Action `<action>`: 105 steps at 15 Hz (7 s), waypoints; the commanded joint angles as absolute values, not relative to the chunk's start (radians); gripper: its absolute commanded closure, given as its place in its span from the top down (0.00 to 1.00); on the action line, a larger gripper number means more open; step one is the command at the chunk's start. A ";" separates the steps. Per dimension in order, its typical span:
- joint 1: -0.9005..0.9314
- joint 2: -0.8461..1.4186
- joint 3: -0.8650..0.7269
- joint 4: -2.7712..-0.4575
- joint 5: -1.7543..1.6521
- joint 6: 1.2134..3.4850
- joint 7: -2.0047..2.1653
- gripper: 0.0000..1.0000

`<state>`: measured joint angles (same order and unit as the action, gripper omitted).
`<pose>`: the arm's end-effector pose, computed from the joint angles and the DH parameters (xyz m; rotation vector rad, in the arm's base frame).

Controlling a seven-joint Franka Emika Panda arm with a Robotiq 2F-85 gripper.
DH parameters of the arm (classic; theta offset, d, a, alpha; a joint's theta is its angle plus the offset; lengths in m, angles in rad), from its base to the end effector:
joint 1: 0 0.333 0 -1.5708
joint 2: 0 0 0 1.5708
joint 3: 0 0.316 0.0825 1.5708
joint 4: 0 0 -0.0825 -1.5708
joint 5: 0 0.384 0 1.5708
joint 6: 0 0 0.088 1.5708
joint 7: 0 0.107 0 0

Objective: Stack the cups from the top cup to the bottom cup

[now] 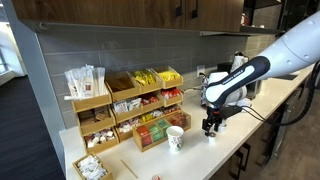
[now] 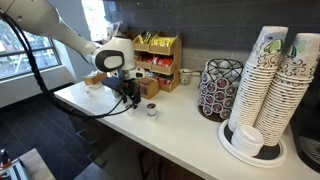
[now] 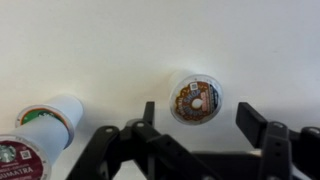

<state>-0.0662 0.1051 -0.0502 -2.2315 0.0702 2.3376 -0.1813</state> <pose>0.5338 -0.0612 0.3251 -3.0968 -0.0255 -0.0123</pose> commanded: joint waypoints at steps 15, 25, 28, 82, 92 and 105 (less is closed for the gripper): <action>-0.157 0.060 -0.156 -2.147 0.018 2.353 0.169 1.00; -0.154 0.160 -0.173 -2.109 0.024 2.343 0.278 1.00; -0.155 0.170 -0.175 -2.099 0.032 2.344 0.280 0.75; -0.049 -0.045 -0.060 -2.348 -0.009 2.394 -0.292 0.29; -0.047 -0.022 -0.057 -2.349 -0.013 2.452 -0.276 0.29; -0.048 -0.017 -0.055 -2.347 -0.020 2.448 -0.276 1.00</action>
